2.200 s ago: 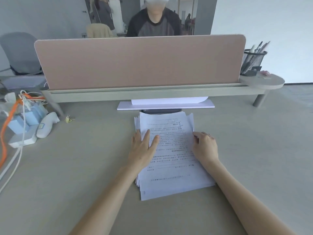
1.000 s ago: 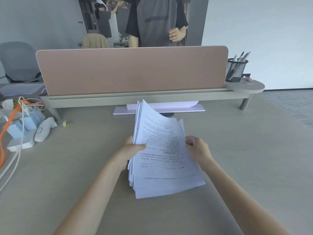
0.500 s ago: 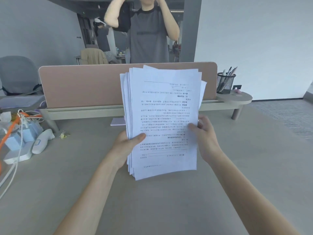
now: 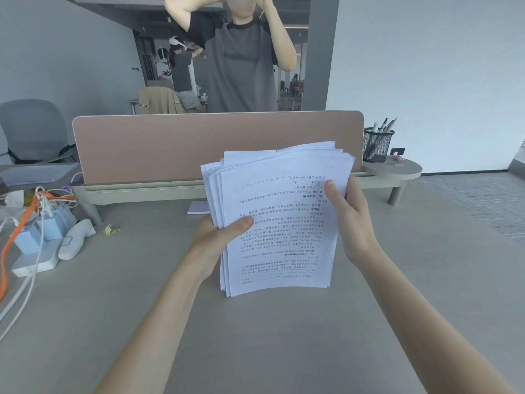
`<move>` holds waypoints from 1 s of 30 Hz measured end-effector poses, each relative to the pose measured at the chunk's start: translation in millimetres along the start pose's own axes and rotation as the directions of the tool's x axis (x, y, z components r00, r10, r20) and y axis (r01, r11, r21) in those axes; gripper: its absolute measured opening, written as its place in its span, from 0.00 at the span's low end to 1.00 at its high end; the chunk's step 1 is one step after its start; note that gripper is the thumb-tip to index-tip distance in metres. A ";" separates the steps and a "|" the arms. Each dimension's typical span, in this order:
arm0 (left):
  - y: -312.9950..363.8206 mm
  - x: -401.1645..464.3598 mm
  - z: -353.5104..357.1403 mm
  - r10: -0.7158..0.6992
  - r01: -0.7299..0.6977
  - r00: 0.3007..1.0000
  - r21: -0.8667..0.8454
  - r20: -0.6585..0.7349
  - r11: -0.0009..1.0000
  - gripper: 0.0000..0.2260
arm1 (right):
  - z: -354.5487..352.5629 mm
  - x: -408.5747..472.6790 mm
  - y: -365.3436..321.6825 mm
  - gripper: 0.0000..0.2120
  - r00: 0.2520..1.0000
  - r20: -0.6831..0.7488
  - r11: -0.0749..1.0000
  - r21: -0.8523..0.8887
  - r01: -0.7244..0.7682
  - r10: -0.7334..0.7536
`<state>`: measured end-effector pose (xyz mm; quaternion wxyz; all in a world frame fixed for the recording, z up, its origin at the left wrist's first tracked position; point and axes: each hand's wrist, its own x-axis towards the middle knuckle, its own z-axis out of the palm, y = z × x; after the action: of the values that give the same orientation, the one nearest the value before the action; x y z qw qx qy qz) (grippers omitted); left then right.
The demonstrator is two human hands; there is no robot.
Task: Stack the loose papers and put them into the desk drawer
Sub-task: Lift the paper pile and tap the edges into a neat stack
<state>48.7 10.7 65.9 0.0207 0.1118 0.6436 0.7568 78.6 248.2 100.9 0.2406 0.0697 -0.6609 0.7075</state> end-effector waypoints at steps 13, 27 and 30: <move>4.0 -9.9 10.5 0.005 -0.004 1.000 -0.118 0.013 0.993 0.11 | -12.0 19.5 -19.6 0.38 0.947 0.125 0.932 -0.181 0.315 -0.296; -10.2 -9.1 13.0 -0.066 0.069 0.997 -0.124 0.028 0.990 0.14 | -3.6 18.3 -17.4 0.18 0.974 0.014 0.966 -0.127 0.224 -0.224; -11.3 -6.9 9.6 -0.057 0.060 0.998 -0.129 0.030 0.990 0.15 | -4.6 18.1 -13.4 0.23 0.979 0.008 0.977 -0.066 0.203 -0.203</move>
<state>56.1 20.7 55.2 0.0587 0.1014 0.5956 0.7947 69.6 257.3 120.0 0.3135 0.1293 -0.6736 0.6567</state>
